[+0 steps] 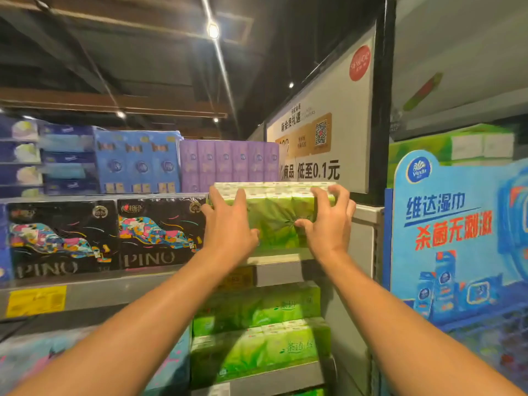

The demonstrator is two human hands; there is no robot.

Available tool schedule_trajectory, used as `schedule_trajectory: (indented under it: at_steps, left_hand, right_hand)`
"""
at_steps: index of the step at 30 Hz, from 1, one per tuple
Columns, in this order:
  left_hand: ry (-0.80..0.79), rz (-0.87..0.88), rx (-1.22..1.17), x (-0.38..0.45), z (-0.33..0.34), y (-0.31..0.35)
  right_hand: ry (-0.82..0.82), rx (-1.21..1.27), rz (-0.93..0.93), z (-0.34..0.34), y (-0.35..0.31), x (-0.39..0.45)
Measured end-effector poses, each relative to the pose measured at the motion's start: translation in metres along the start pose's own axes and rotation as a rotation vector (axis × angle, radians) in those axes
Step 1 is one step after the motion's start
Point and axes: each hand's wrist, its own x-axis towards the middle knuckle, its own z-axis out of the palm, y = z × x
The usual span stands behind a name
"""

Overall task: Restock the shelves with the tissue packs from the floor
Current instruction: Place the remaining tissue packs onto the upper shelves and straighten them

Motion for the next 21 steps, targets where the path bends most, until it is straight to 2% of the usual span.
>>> schedule_trajectory:
  at_steps: [3, 7, 10, 15, 21]
  left_hand:
    - [0.009, 0.051, 0.083, -0.009, 0.028, -0.006]
    - [0.142, 0.180, 0.218, -0.019, 0.059, -0.018]
    - [0.184, 0.322, 0.164, -0.014, 0.070, -0.023]
    - [0.023, 0.204, -0.081, 0.008, 0.083, -0.038]
    - [-0.004, 0.154, -0.117, 0.017, 0.094, -0.047]
  right_hand:
    - [-0.097, 0.000, 0.022, 0.021, -0.001, 0.002]
    - [-0.179, 0.001, 0.068, 0.040, 0.002, 0.008]
    - [-0.234, -0.041, 0.067, 0.051, 0.001, 0.015]
    - [-0.321, -0.088, 0.022, 0.071, 0.003, 0.024]
    - [-0.310, -0.113, 0.001, 0.083, 0.009, 0.022]
